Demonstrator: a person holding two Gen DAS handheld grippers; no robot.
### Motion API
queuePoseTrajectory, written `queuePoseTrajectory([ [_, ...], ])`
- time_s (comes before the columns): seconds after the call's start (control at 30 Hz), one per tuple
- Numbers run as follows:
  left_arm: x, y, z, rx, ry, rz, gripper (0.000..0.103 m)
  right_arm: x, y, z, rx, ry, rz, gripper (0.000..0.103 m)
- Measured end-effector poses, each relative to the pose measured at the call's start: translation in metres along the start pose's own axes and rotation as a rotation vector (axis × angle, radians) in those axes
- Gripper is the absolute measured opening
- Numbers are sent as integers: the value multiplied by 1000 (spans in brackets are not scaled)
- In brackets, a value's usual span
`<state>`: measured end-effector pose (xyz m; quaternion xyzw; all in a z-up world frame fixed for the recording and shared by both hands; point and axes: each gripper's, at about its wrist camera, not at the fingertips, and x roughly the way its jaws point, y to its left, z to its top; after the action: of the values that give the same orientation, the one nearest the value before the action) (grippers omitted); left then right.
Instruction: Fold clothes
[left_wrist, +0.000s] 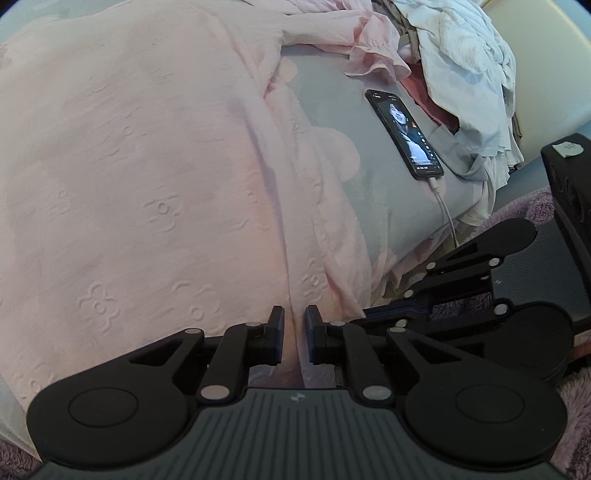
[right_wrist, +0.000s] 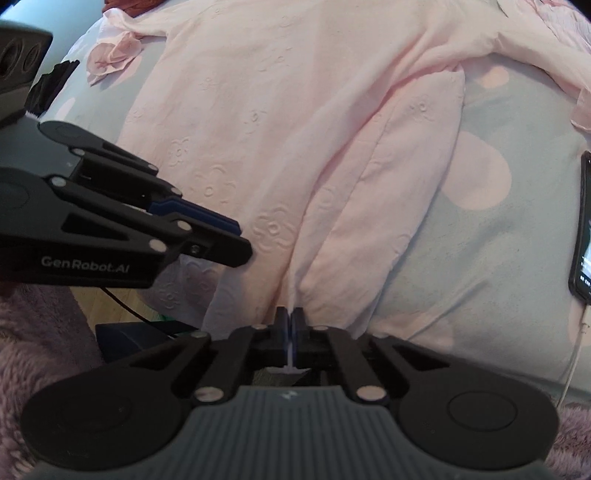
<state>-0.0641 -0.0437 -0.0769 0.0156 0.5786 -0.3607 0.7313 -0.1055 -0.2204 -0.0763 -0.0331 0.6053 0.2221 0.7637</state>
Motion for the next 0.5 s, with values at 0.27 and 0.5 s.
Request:
queuePoseTrajectory([
  [0.27, -17, -2, 2, -2, -51, -43, 12, -70, -10, 2, -67, 25, -84, 2],
  [0.5, -25, 5, -1, -50, -75, -31, 19, -136, -31, 0, -133, 89, -265, 2],
])
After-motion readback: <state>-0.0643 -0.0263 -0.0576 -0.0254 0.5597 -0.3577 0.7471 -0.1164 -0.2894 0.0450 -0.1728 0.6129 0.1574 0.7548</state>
